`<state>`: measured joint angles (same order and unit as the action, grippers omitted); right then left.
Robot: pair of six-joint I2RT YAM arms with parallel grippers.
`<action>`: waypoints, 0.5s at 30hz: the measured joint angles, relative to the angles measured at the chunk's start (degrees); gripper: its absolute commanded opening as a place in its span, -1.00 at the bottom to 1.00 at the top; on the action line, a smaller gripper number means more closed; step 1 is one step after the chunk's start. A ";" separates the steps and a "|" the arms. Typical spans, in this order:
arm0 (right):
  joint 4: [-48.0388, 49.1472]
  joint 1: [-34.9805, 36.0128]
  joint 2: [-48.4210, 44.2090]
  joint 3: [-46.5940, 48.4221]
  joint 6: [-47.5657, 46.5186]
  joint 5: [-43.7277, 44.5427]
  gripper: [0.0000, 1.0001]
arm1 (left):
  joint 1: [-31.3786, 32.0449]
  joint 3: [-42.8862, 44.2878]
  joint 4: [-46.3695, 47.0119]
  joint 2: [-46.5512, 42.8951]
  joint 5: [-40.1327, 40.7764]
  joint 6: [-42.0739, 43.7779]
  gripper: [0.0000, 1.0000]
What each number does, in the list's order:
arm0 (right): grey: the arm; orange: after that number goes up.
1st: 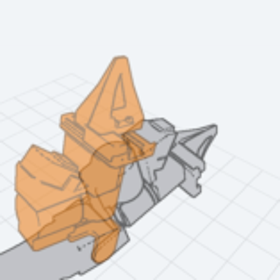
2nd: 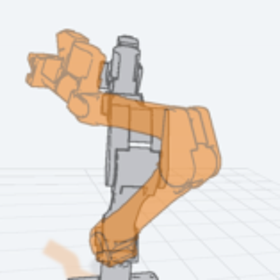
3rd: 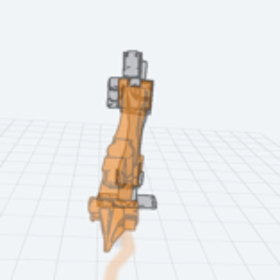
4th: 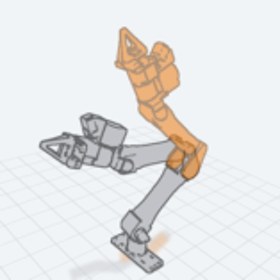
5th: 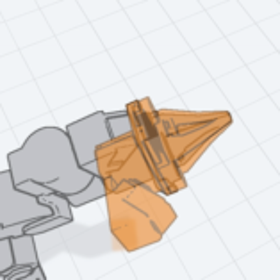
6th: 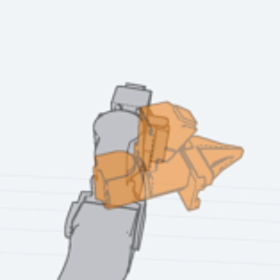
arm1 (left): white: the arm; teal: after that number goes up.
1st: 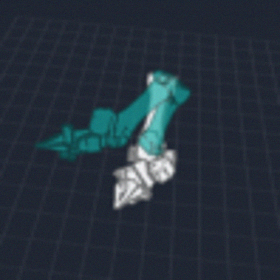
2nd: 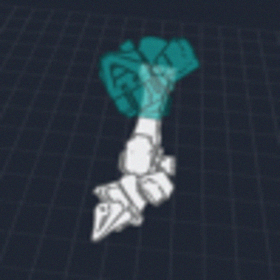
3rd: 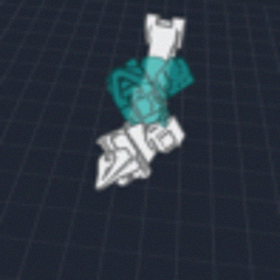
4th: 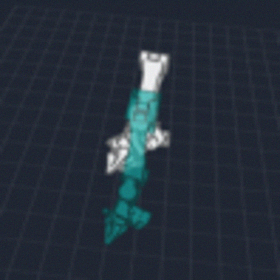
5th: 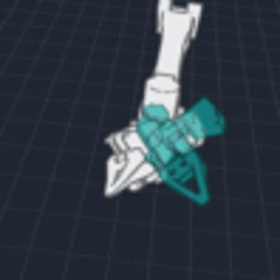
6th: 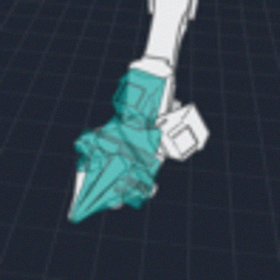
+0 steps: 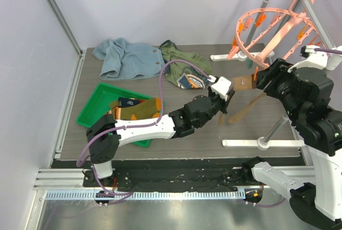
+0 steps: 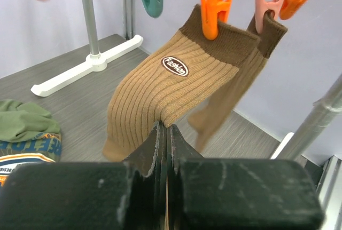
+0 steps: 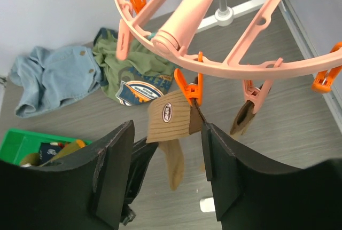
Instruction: Remove the socks clipped to the hanger
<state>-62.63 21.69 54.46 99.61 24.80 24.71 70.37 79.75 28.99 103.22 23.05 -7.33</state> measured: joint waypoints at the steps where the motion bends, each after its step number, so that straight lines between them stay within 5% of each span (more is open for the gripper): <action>1: 0.02 -0.02 0.07 -0.59 -0.39 -0.09 0.21 | 0.22 -0.07 -0.09 -0.28 0.07 0.04 -1.00; 15: 2.99 0.00 2.34 -8.37 -3.10 4.83 0.09 | 4.94 -0.92 -0.81 -1.60 2.58 1.99 -1.00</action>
<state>-59.64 21.69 56.80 91.24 21.69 29.54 75.31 78.83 28.18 101.62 25.63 -5.34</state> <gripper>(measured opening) 0.547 0.010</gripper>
